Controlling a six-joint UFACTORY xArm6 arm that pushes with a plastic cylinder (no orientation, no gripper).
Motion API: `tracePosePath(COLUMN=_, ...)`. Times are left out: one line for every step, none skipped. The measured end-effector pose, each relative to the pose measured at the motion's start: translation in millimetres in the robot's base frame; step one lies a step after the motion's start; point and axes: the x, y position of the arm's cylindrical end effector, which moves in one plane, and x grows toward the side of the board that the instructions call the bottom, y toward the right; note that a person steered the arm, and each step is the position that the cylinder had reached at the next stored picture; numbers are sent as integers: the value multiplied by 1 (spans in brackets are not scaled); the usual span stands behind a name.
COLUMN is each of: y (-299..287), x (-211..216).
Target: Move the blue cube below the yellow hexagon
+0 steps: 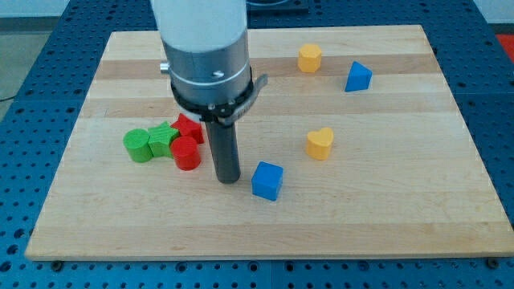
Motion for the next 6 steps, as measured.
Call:
tracePosePath(y=0, x=23)
tracePosePath(y=3, x=45)
tracePosePath(y=51, x=48)
tracePosePath(y=68, x=29)
tracePosePath(y=68, x=-4)
tracePosePath(y=59, x=-6)
